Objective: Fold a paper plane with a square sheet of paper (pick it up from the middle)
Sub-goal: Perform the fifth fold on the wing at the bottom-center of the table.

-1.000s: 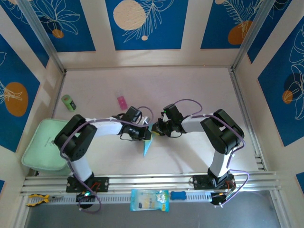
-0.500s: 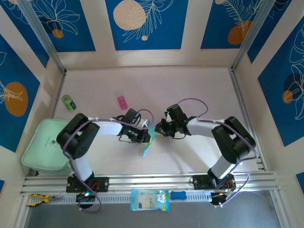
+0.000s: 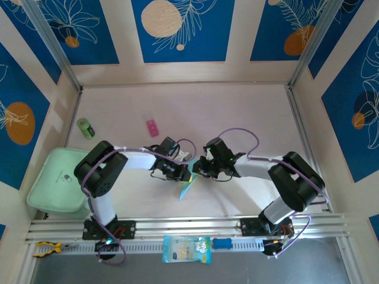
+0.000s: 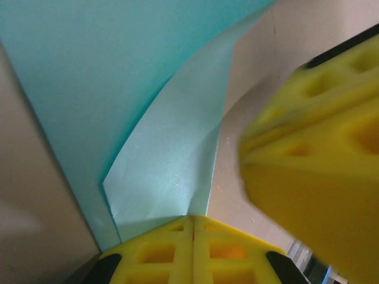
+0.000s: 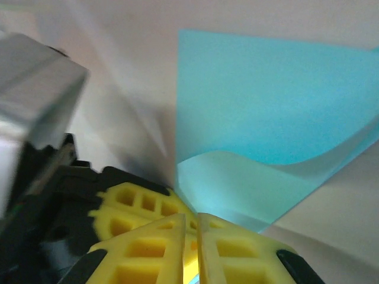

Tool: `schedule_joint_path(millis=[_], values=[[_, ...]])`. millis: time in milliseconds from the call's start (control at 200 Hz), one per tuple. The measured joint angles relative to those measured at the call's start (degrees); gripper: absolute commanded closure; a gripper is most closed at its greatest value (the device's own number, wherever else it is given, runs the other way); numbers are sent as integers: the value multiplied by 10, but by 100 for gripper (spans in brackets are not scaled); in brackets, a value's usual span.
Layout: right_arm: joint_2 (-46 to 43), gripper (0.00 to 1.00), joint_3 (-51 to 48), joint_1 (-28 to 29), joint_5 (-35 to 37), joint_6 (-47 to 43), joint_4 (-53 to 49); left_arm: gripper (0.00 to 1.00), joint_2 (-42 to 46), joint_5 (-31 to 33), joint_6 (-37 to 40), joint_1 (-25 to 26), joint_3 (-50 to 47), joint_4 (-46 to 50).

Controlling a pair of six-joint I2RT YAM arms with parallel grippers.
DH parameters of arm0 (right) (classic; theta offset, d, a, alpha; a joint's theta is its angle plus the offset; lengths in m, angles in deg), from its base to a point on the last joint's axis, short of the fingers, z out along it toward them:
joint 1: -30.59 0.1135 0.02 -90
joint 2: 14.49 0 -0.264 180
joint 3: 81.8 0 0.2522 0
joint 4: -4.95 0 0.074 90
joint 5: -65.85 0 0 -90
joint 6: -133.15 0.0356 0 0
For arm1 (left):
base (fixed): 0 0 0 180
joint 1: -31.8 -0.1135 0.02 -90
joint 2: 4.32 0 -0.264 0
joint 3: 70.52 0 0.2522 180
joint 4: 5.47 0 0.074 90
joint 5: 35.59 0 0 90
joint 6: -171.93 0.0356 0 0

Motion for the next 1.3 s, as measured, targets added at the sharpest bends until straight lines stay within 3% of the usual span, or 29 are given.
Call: schedule_joint_path(millis=[245, 950, 1300], values=[[38, 87, 10, -8, 7, 0, 1, 100, 0, 0, 0, 0, 0, 2], [41, 86, 20, -130, 22, -7, -9, 100, 0, 1, 0, 0, 3, 6], [-30, 85, 19, -105, 69, -24, -36, 100, 0, 3, 0, 1, 3, 7]])
